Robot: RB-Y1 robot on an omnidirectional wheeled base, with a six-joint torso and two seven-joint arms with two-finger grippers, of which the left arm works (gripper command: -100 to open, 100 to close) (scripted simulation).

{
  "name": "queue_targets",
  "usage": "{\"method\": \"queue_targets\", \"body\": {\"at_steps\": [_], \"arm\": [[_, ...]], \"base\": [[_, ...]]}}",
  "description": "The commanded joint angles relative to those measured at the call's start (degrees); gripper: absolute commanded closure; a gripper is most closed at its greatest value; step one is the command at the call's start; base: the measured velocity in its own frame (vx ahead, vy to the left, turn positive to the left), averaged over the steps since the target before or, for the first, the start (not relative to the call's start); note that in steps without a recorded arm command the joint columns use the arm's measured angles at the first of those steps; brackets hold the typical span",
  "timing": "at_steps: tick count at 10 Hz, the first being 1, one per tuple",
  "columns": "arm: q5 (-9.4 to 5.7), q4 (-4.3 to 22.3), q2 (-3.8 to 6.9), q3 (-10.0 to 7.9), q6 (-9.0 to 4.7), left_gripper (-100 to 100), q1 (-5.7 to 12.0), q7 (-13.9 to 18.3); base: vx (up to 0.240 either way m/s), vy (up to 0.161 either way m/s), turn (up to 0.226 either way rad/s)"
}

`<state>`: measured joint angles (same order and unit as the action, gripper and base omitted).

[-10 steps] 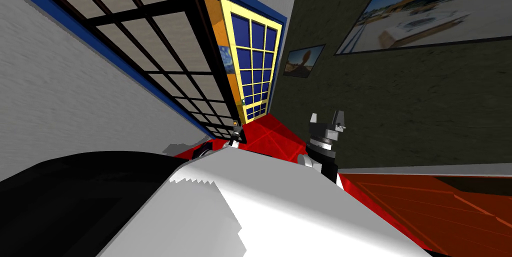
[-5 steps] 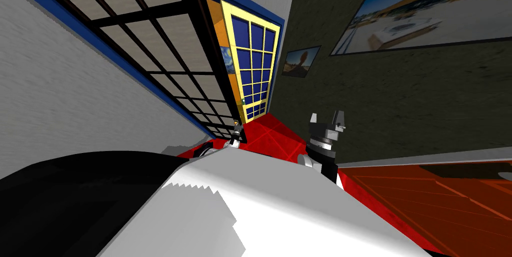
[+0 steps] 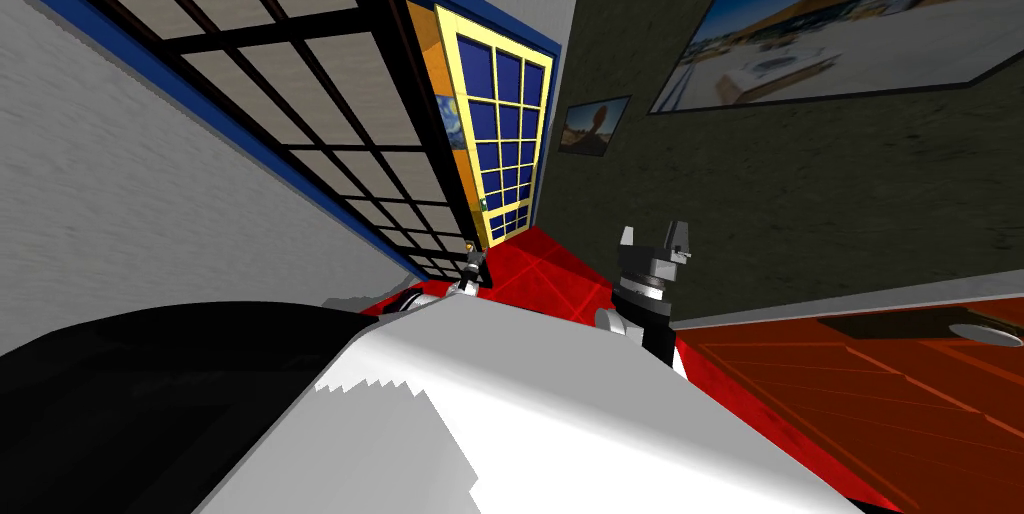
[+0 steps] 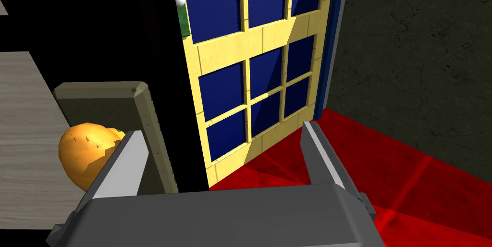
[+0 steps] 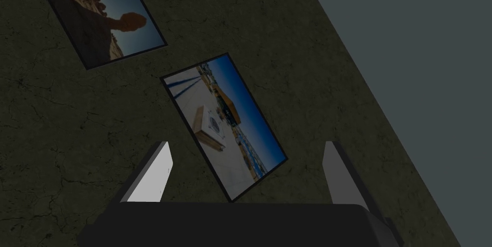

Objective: Pull the door open

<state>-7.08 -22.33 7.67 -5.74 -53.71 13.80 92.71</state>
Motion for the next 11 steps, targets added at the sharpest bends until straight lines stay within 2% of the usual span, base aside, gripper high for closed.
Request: {"method": "queue_targets", "body": {"at_steps": [1,2,3,5,8,10,11], "arm": [[-0.18,-2.9,0.62,-0.34,1.75,-100,-1.76,0.0],[-0.18,-3.4,0.62,-0.34,1.75,-100,-1.76,0.0],[-0.30,-3.2,1.73,-0.48,1.14,-100,-2.37,1.0],[-0.30,-4.3,1.73,-0.48,1.14,-100,-2.37,1.0],[-0.30,-3.2,1.73,-0.48,1.14,-100,-2.37,1.0],[-0.55,-2.6,4.01,-0.79,-0.12,-100,-3.61,3.0],[-0.55,-2.6,4.01,-0.79,-0.12,-100,-3.61,3.0]], "base": [[0.001,-0.008,-0.003],[0.000,0.000,0.000],[0.010,0.003,-0.100],[0.008,0.009,-0.024],[0.010,0.004,0.001],[0.026,0.013,-0.125],[0.022,0.032,-0.032]]}}
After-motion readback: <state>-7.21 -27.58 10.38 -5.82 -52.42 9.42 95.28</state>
